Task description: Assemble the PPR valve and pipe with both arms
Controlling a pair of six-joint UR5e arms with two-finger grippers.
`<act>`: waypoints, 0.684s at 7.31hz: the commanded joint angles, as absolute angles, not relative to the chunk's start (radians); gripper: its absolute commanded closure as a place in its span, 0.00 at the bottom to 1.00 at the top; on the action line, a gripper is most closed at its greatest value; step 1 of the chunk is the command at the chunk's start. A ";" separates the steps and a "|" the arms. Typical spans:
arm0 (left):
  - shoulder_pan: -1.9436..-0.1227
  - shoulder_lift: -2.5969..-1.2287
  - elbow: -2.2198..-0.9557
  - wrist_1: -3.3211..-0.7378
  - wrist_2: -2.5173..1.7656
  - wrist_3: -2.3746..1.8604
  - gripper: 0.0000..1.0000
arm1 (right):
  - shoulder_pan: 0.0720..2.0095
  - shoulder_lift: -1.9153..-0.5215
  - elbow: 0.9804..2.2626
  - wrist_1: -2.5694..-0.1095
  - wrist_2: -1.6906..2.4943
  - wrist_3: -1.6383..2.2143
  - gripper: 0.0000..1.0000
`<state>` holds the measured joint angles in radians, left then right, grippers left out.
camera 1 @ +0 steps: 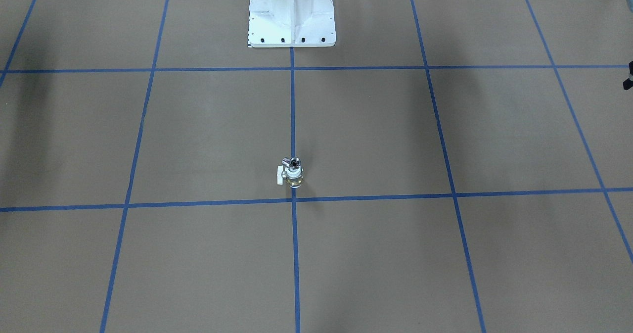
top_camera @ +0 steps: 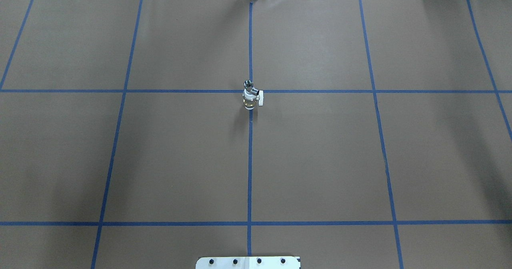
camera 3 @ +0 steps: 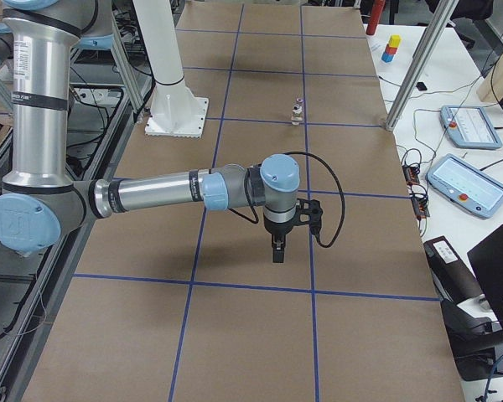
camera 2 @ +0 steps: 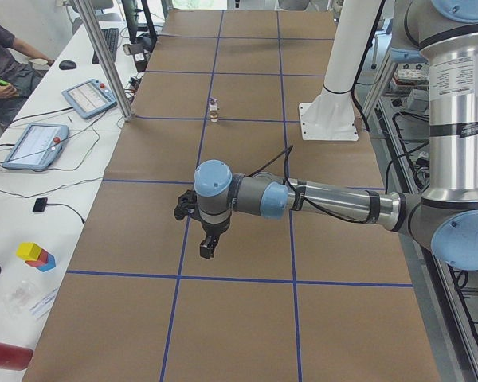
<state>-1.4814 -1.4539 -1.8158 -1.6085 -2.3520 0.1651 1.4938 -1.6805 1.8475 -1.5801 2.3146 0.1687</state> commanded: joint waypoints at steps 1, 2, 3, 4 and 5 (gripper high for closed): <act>-1.482 -1.453 -1.810 -1.609 -2.353 0.160 0.00 | 1.496 -1.689 1.842 -1.578 2.350 0.163 0.00; -1.483 -1.462 -1.812 -1.612 -2.353 0.158 0.00 | 1.496 -1.689 1.851 -1.578 2.350 0.166 0.00; -1.483 -1.457 -1.818 -1.615 -2.355 0.160 0.00 | 1.505 -1.695 1.855 -1.578 2.344 0.167 0.00; -1.483 -1.456 -1.822 -1.614 -2.355 0.153 0.00 | 1.505 -1.703 1.856 -1.578 2.342 0.170 0.00; -1.483 -1.457 -1.824 -1.615 -2.356 0.056 0.00 | 1.503 -1.710 1.849 -1.578 2.339 0.176 0.00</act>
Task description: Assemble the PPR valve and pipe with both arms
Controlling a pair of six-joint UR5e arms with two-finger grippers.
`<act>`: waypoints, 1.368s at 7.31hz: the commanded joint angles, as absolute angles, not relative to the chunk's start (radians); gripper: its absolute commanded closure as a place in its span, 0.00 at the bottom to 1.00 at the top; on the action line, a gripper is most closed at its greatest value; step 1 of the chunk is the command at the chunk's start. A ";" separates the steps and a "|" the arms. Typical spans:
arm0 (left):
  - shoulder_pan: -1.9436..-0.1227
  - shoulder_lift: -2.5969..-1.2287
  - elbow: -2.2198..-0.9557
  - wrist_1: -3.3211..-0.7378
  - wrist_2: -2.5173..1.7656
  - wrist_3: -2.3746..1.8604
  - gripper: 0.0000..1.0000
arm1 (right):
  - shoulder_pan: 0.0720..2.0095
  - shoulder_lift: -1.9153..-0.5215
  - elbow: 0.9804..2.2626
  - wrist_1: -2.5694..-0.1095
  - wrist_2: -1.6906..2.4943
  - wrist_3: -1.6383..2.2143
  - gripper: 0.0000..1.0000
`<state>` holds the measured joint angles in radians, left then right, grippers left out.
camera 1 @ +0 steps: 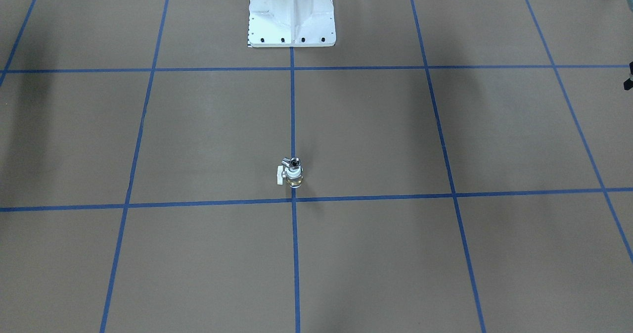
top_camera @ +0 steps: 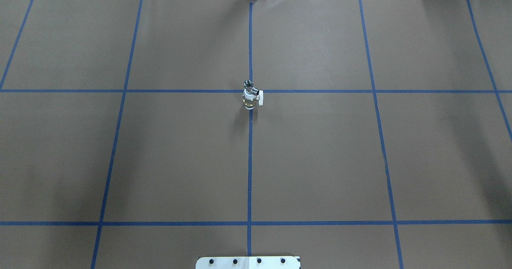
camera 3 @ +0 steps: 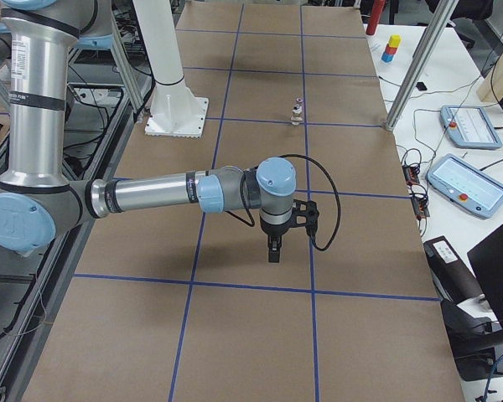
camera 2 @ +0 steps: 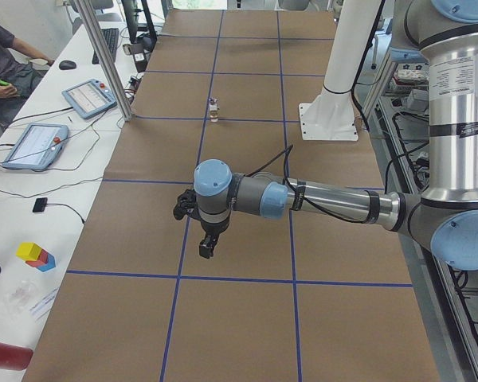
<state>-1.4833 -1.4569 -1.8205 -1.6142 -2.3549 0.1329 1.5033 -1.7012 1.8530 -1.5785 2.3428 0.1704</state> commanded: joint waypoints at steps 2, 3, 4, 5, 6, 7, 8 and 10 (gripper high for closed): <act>-1.483 -1.453 -1.827 -1.617 -2.356 -0.017 0.00 | 1.503 -1.709 1.868 -1.577 2.353 0.179 0.00; -1.483 -1.453 -1.819 -1.615 -2.355 -0.018 0.00 | 1.503 -1.704 1.879 -1.577 2.355 0.170 0.00; -1.483 -1.454 -1.818 -1.615 -2.356 -0.017 0.00 | 1.503 -1.704 1.890 -1.577 2.353 0.169 0.00; -1.482 -1.456 -1.813 -1.617 -2.355 -0.018 0.00 | 1.503 -1.710 1.891 -1.577 2.355 0.169 0.00; -1.483 -1.454 -1.816 -1.617 -2.356 -0.014 0.00 | 1.515 -1.712 1.907 -1.577 2.356 0.169 0.00; -1.483 -1.453 -1.813 -1.617 -2.374 -0.011 0.00 | 1.534 -1.715 1.914 -1.578 2.361 0.169 0.00; -1.483 -1.453 -1.819 -1.617 -2.379 -0.015 0.00 | 1.569 -1.733 1.925 -1.575 2.432 0.164 0.00; -1.483 -1.456 -1.835 -1.617 -2.378 -0.017 0.00 | 1.569 -1.749 1.936 -1.578 2.418 0.164 0.00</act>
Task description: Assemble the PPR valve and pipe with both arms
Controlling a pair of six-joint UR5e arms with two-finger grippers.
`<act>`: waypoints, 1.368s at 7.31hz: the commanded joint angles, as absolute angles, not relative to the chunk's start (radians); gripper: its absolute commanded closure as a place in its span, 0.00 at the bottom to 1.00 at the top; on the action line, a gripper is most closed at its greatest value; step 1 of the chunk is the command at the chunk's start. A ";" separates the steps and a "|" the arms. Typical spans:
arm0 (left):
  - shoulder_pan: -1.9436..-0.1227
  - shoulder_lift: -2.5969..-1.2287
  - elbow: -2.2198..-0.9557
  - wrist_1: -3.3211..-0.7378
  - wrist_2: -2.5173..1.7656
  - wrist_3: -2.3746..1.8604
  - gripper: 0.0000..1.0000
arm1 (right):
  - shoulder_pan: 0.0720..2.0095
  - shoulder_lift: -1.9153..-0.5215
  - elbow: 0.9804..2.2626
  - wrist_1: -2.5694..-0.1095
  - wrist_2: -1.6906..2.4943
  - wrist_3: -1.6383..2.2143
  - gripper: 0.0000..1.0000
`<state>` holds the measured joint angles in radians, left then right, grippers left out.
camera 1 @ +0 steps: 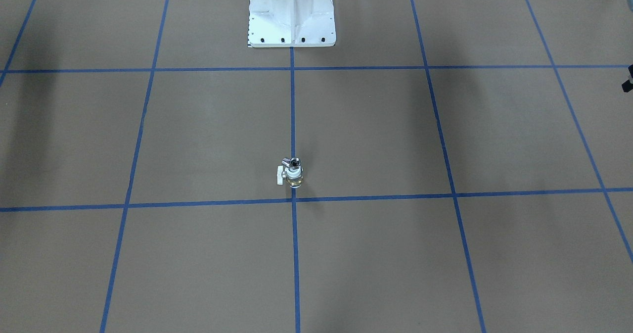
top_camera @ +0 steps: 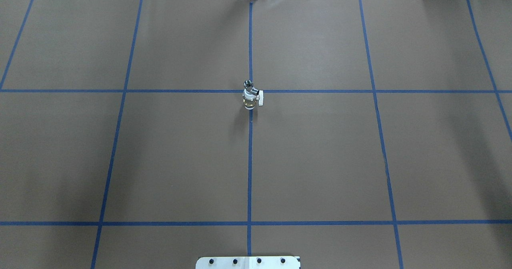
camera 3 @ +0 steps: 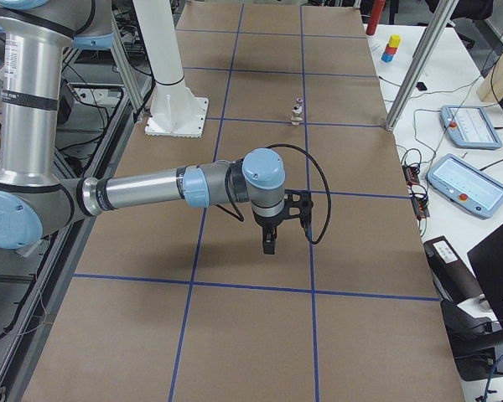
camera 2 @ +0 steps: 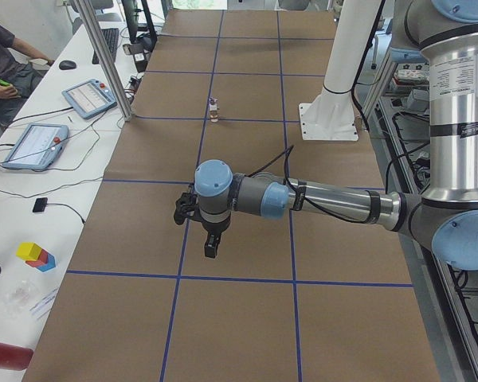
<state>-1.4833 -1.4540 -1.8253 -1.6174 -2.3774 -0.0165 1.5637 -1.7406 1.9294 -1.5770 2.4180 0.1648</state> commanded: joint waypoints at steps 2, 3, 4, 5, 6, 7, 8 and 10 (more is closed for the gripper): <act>-1.483 -1.454 -1.847 -1.618 -2.378 -0.018 0.00 | 1.569 -1.750 1.922 -1.578 2.433 0.167 0.00; -1.483 -1.454 -1.839 -1.618 -2.381 -0.017 0.00 | 1.569 -1.749 1.922 -1.580 2.433 0.164 0.00; -1.483 -1.459 -1.851 -1.618 -2.379 -0.020 0.00 | 1.569 -1.747 1.924 -1.582 2.434 0.164 0.00; -1.483 -1.456 -1.871 -1.618 -2.382 -0.018 0.00 | 1.569 -1.747 1.924 -1.583 2.439 0.164 0.00; -1.483 -1.459 -1.873 -1.618 -2.382 -0.018 0.00 | 1.569 -1.747 1.922 -1.583 2.441 0.164 0.00; -1.483 -1.456 -1.875 -1.618 -2.382 -0.018 0.00 | 1.569 -1.747 1.924 -1.583 2.441 0.164 0.00; -1.483 -1.456 -1.873 -1.618 -2.382 -0.018 0.00 | 1.569 -1.747 1.925 -1.583 2.441 0.164 0.00; -1.485 -1.453 -1.876 -1.618 -2.382 -0.018 0.00 | 1.569 -1.747 1.927 -1.583 2.441 0.164 0.00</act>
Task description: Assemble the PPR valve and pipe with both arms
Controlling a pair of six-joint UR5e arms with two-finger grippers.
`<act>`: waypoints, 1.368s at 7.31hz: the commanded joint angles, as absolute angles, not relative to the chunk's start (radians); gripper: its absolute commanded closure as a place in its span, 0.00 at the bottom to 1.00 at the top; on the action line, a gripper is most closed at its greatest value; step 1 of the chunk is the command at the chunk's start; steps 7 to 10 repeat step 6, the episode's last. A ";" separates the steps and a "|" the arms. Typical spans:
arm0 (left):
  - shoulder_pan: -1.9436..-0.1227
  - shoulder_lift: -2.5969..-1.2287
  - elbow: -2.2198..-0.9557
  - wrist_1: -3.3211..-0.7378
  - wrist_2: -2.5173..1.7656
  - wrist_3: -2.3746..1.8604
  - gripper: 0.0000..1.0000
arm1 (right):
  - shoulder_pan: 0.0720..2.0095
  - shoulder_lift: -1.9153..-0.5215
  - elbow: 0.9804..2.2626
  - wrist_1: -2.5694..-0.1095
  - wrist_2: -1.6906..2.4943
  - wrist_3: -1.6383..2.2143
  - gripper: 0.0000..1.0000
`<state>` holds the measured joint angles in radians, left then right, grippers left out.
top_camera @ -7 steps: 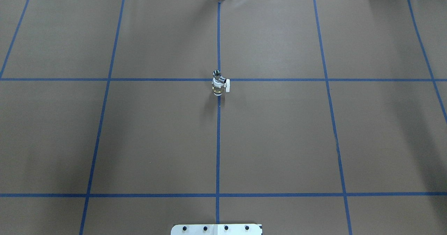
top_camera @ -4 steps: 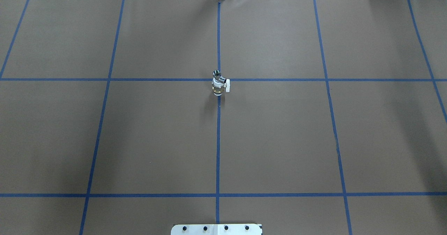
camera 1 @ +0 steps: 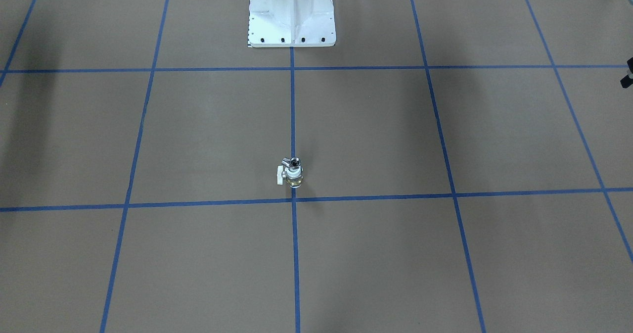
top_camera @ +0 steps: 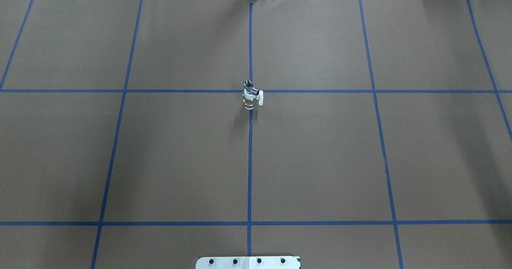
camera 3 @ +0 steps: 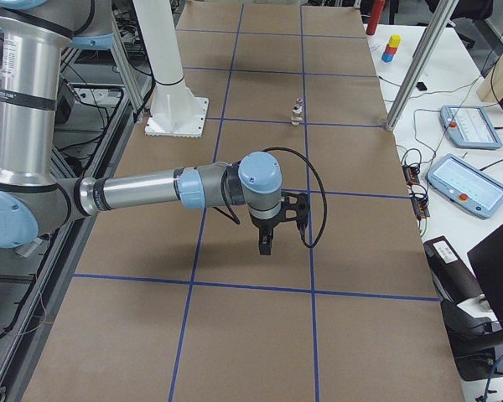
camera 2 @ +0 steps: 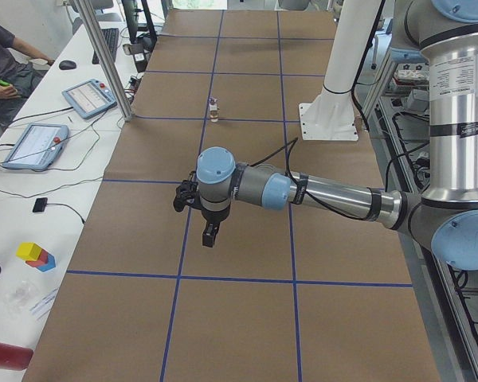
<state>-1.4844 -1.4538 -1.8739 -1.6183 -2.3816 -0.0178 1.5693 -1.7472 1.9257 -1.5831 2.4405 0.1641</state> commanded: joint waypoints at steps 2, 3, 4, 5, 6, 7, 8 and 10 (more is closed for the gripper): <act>-1.485 -1.453 -1.876 -1.618 -2.382 -0.018 0.00 | 1.569 -1.746 1.925 -1.582 2.441 0.164 0.00; -1.485 -1.453 -1.878 -1.618 -2.382 -0.018 0.00 | 1.569 -1.747 1.927 -1.583 2.442 0.164 0.00; -1.485 -1.453 -1.878 -1.618 -2.382 -0.018 0.00 | 1.569 -1.749 1.925 -1.583 2.445 0.164 0.00; -1.485 -1.453 -1.878 -1.618 -2.382 -0.018 0.00 | 1.569 -1.752 1.921 -1.582 2.465 0.164 0.00; -1.485 -1.453 -1.876 -1.618 -2.382 -0.018 0.00 | 1.569 -1.753 1.922 -1.582 2.479 0.164 0.00; -1.485 -1.453 -1.876 -1.618 -2.382 -0.018 0.00 | 1.569 -1.753 1.922 -1.582 2.479 0.164 0.00; -1.485 -1.453 -1.876 -1.618 -2.382 -0.018 0.00 | 1.569 -1.753 1.922 -1.582 2.479 0.164 0.00; -1.485 -1.453 -1.876 -1.618 -2.382 -0.018 0.00 | 1.569 -1.753 1.922 -1.582 2.479 0.164 0.00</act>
